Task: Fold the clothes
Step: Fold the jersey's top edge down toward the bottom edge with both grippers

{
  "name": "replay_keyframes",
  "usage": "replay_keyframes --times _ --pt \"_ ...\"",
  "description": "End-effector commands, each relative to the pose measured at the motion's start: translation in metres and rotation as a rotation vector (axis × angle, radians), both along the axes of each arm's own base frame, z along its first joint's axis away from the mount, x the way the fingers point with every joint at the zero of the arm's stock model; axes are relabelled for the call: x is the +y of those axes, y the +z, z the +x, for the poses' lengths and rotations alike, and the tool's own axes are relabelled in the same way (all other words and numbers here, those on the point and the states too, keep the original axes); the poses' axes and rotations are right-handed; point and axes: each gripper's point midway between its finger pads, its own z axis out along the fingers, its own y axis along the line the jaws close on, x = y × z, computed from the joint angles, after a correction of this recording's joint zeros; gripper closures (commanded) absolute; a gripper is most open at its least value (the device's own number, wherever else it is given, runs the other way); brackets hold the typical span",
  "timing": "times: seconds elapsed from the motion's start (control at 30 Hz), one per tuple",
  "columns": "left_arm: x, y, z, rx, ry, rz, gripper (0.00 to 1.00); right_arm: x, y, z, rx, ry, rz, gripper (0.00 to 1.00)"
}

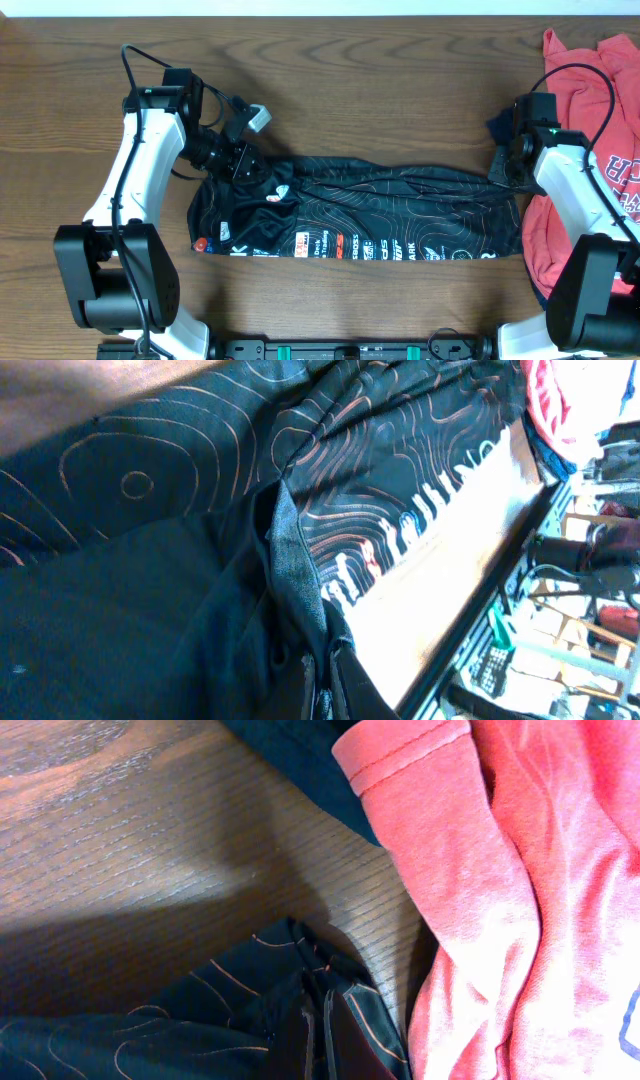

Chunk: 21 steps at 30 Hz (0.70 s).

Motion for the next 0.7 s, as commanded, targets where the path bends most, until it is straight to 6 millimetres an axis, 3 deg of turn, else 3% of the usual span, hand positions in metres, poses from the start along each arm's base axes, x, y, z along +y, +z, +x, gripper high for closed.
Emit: replay_keyframes --times 0.0,0.17,0.4,0.53,0.67 --pt "0.003 0.006 -0.002 -0.015 -0.012 -0.016 0.94 -0.008 0.005 0.001 -0.011 -0.033 -0.032 0.99" --pt "0.015 0.008 -0.011 0.026 0.009 -0.006 0.94 -0.014 0.003 -0.008 0.008 -0.097 -0.020 0.99" --pt "0.034 0.007 -0.025 0.146 0.090 0.034 0.94 -0.039 0.002 -0.052 0.134 -0.268 -0.048 0.99" --pt "0.039 0.008 -0.025 0.191 0.149 0.028 0.94 -0.047 0.000 -0.055 0.133 -0.307 -0.018 0.99" --pt "0.035 0.013 -0.041 0.270 0.139 0.025 0.94 -0.041 -0.002 -0.055 0.132 -0.304 0.027 0.98"
